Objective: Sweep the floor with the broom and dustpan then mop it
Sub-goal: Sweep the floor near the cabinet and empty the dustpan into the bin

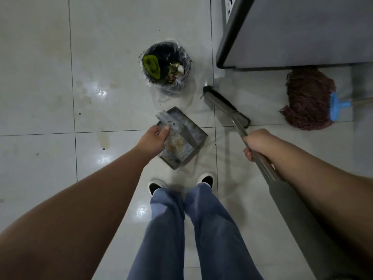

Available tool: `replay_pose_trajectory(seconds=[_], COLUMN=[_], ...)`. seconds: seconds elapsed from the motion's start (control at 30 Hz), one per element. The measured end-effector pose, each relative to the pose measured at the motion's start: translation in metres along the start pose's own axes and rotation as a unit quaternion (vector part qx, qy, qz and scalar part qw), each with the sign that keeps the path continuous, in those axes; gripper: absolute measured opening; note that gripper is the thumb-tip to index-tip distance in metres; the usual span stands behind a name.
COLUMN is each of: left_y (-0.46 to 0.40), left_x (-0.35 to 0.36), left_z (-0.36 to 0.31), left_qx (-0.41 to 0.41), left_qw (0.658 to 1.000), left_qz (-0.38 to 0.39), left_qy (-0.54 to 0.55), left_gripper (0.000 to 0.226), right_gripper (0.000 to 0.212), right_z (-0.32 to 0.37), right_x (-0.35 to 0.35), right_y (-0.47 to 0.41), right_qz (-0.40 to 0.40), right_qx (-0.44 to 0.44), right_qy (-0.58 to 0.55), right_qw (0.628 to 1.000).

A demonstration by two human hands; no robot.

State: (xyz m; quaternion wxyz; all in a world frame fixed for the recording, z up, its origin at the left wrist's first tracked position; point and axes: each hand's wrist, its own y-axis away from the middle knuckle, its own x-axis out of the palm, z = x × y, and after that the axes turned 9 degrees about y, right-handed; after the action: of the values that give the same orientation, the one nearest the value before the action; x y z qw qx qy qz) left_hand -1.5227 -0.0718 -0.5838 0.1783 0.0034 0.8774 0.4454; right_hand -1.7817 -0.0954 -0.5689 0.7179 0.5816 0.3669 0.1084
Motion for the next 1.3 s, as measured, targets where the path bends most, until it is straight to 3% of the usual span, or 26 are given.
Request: replay_pose_trajectory(seconds=[0.07, 0.17, 0.37, 0.67, 0.8, 0.9, 1.0, 1.1, 1.3], left_y=[0.002, 0.002, 0.008, 0.026, 0.053, 0.079, 0.103, 0.130, 0.176], left_x=[0.000, 0.005, -0.002, -0.023, -0.048, -0.069, -0.094, -0.118, -0.146], left_z=[0.002, 0.002, 0.015, 0.025, 0.013, -0.016, -0.067, -0.123, -0.216], left_qx=[0.000, 0.000, -0.005, -0.023, -0.015, 0.008, 0.051, 0.088, 0.197], left_qw=[1.000, 1.000, 0.999, 0.998, 1.000, 0.998, 0.997, 0.994, 0.975], left_qz=[0.012, 0.006, -0.010, -0.047, -0.002, 0.055, 0.047, 0.047, 0.080], left_qy=[-0.009, 0.002, -0.041, -0.041, -0.020, -0.010, -0.022, -0.036, -0.058], left_gripper=[0.048, 0.045, 0.047, 0.049, 0.047, 0.041, 0.041, 0.046, 0.048], right_gripper=[0.016, 0.019, 0.017, 0.025, 0.019, 0.016, 0.010, 0.023, 0.026], right_z=[-0.010, -0.030, -0.077, -0.075, -0.066, -0.064, -0.061, -0.058, -0.054], right_x=[0.008, 0.016, 0.022, -0.003, -0.013, -0.023, -0.037, -0.052, -0.095], right_y=[0.012, 0.038, 0.097, 0.099, 0.095, 0.099, 0.117, 0.143, 0.201], right_qz=[0.008, 0.059, 0.070, -0.021, 0.005, 0.038, 0.070, 0.106, 0.194], right_qx=[0.011, -0.002, -0.020, -0.016, 0.010, 0.035, 0.042, 0.036, 0.037], right_qy=[0.042, 0.084, -0.011, -0.086, -0.164, -0.205, -0.216, -0.229, -0.365], right_qw=[0.999, 0.995, 0.997, 0.996, 0.986, 0.977, 0.973, 0.967, 0.910])
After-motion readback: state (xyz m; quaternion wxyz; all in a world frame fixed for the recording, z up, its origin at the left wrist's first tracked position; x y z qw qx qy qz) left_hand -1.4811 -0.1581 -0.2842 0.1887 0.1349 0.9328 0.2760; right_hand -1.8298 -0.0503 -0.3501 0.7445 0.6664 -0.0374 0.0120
